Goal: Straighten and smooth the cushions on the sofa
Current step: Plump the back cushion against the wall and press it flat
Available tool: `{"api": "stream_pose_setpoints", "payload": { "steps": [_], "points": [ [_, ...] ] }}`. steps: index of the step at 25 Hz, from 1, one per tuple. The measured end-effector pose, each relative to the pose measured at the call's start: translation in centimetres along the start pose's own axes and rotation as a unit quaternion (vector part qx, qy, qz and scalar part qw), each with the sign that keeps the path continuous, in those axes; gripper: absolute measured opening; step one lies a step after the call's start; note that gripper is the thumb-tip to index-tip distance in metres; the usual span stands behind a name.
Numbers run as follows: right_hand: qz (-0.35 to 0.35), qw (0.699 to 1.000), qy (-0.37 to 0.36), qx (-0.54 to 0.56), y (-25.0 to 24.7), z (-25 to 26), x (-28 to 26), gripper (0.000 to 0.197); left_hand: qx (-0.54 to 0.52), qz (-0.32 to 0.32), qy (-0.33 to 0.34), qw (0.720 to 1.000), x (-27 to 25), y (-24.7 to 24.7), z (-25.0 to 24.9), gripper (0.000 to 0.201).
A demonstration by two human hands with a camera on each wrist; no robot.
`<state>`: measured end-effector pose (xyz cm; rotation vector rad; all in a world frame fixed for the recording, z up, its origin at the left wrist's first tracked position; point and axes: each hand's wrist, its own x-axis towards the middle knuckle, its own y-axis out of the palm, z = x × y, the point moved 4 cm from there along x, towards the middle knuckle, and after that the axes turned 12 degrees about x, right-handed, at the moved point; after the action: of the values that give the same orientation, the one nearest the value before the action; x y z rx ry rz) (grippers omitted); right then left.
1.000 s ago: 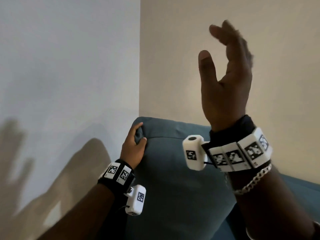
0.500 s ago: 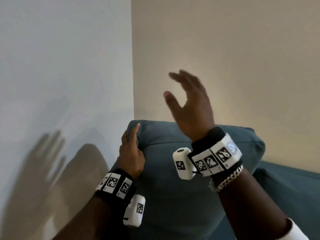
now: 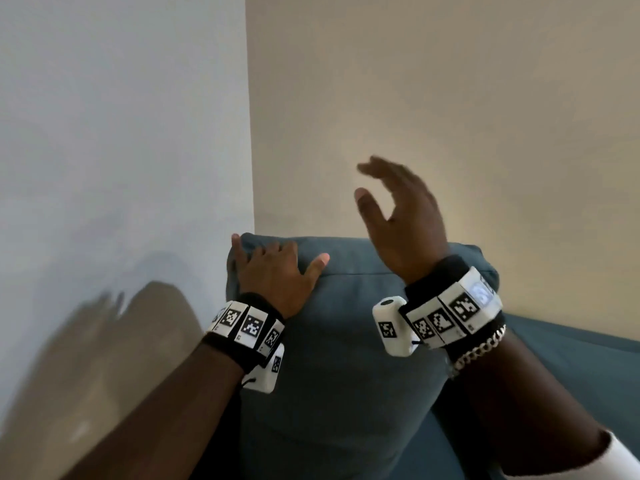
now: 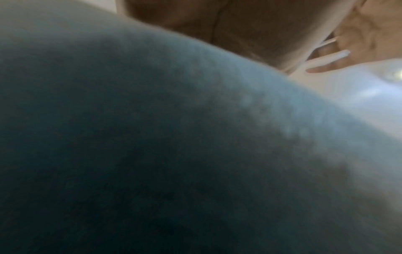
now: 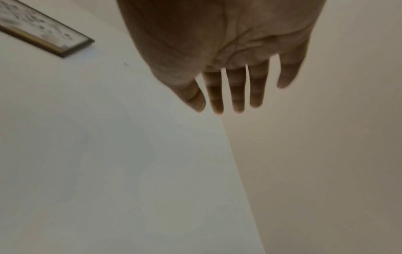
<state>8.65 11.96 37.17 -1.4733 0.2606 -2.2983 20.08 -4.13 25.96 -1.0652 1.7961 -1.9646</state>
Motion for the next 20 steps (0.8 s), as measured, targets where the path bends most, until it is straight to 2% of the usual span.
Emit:
{"api": "stream_pose_setpoints", "payload": {
  "steps": [1, 2, 3, 4, 5, 6, 7, 8, 9, 10, 11, 12, 13, 14, 15, 16, 17, 18, 19, 20],
  "points": [
    [-0.085, 0.996, -0.015, 0.014, -0.9, 0.2, -0.6, 0.042, 0.017, -0.005, -0.004, 1.0, 0.1, 0.0, -0.3, 0.061],
    [-0.101, 0.995, -0.015, -0.009, -0.8, -0.3, -2.0, 0.047, 0.013, -0.009, -0.001, 1.0, 0.1, 0.2, -0.6, 0.061],
    [-0.018, 0.996, 0.012, -0.083, 0.8, -1.5, -3.9, 0.053, 0.005, -0.011, 0.003, 1.0, -0.1, 0.5, -0.8, 0.058],
    [0.14, 0.969, 0.042, -0.198, 3.5, -3.6, -6.6, 0.055, 0.001, -0.007, 0.01, 1.0, -0.7, 0.9, -0.9, 0.057],
    [0.287, 0.914, 0.074, -0.277, 5.5, -5.9, -9.0, 0.053, 0.015, 0.002, 0.02, 1.0, -1.0, 1.4, -1.0, 0.058],
    [0.366, 0.875, 0.078, -0.309, 6.0, -7.0, -10.0, 0.049, 0.035, 0.014, 0.031, 0.999, -1.5, 2.1, -1.1, 0.059],
    [0.361, 0.887, 0.077, -0.278, 5.4, -6.8, -8.7, 0.044, 0.046, 0.02, 0.035, 0.998, -1.4, 2.6, -1.2, 0.058],
    [0.312, 0.924, 0.083, -0.204, 3.9, -6.1, -6.4, 0.041, 0.039, 0.022, 0.03, 0.999, -1.4, 2.8, -1.1, 0.054],
    [0.235, 0.961, 0.079, -0.123, 1.8, -4.9, -3.6, 0.04, 0.021, 0.019, 0.021, 0.999, -1.4, 2.8, -1.1, 0.049],
    [0.129, 0.988, 0.031, -0.08, -1.0, -3.2, -1.0, 0.04, 0.0, 0.007, 0.009, 1.0, -1.2, 2.6, -1.1, 0.045],
    [0.014, 0.999, -0.023, -0.037, -3.8, -1.5, 0.6, 0.04, -0.015, -0.009, -0.002, 1.0, -1.0, 2.4, -1.0, 0.047],
    [-0.09, 0.993, -0.073, 0.007, -5.9, -0.8, 0.8, 0.041, -0.017, -0.023, -0.007, 1.0, -1.0, 2.2, -1.1, 0.053],
    [-0.161, 0.983, -0.085, 0.019, -6.5, -0.8, -0.2, 0.042, -0.01, -0.033, -0.005, 0.999, -1.0, 2.1, -1.1, 0.058],
    [-0.159, 0.984, -0.073, -0.011, -5.7, -1.5, -2.0, 0.046, -0.007, -0.033, -0.004, 0.999, -0.9, 2.3, -1.2, 0.06],
    [-0.042, 0.995, -0.017, -0.09, -3.2, -2.8, -4.5, 0.052, -0.015, -0.027, -0.003, 1.0, -0.9, 2.8, -1.3, 0.058],
    [0.164, 0.961, 0.04, -0.221, 0.5, -5.4, -8.0, 0.06, -0.026, -0.013, -0.003, 1.0, -1.0, 3.3, -1.4, 0.055],
    [0.314, 0.902, 0.072, -0.289, 2.6, -7.9, -11.1, 0.066, -0.028, 0.005, 0.0, 1.0, -1.3, 4.1, -1.5, 0.055],
    [0.375, 0.871, 0.071, -0.309, 3.0, -9.0, -11.9, 0.064, -0.02, 0.015, 0.007, 1.0, -1.6, 4.7, -1.7, 0.059],
    [0.362, 0.882, 0.082, -0.29, 1.9, -8.8, -10.2, 0.054, -0.012, 0.01, 0.007, 1.0, -1.5, 5.0, -1.9, 0.065],
    [0.302, 0.921, 0.103, -0.224, 0.1, -8.2, -7.7, 0.043, -0.011, -0.002, 0.002, 1.0, -1.8, 5.0, -1.8, 0.069]
  ]
}}
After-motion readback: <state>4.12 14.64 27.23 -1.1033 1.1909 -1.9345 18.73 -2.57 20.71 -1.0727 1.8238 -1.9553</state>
